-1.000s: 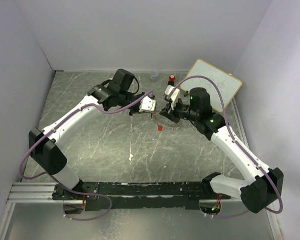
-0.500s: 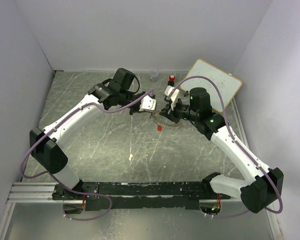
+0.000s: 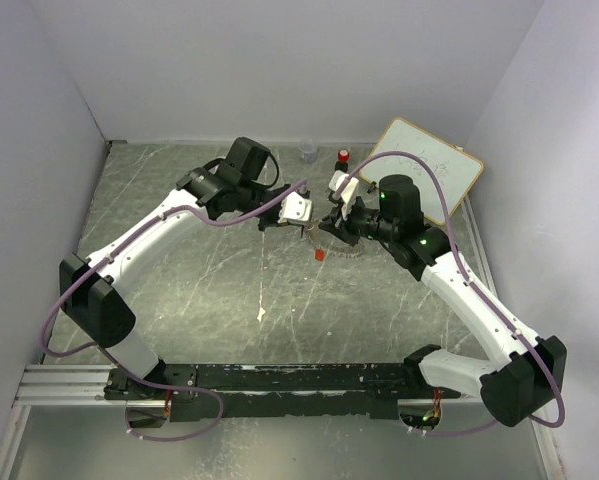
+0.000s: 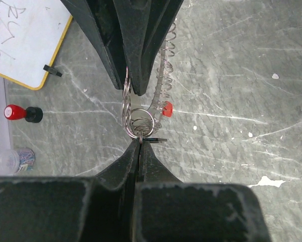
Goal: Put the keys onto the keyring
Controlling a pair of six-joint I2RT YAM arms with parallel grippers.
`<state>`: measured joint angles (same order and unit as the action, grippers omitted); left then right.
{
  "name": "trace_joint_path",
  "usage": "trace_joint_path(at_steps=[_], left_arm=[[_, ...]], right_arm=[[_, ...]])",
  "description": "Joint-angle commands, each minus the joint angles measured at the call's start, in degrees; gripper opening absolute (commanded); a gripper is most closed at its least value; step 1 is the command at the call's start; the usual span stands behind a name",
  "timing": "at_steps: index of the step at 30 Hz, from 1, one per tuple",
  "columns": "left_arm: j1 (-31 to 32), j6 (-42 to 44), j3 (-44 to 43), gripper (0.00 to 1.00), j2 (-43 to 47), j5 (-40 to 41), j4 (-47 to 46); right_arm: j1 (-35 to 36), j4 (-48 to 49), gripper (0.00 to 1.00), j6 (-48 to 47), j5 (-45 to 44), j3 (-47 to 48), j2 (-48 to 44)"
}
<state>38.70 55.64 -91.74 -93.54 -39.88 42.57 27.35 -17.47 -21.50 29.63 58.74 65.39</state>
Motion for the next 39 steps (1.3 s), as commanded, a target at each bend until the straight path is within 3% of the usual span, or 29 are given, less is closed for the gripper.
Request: trace_joint_path(at_steps=[1, 39], left_arm=[[-0.29, 0.57, 0.75, 0.07, 1.55, -0.64, 0.02], [-0.56, 3.69, -3.91, 0.07, -1.99, -1.14, 3.21]], right_arm=[[-0.05, 1.33, 0.00, -0.08, -0.29, 2.07, -1.24], [0.07, -0.83, 0.00, -2.62, 3.08, 3.29, -1.18]])
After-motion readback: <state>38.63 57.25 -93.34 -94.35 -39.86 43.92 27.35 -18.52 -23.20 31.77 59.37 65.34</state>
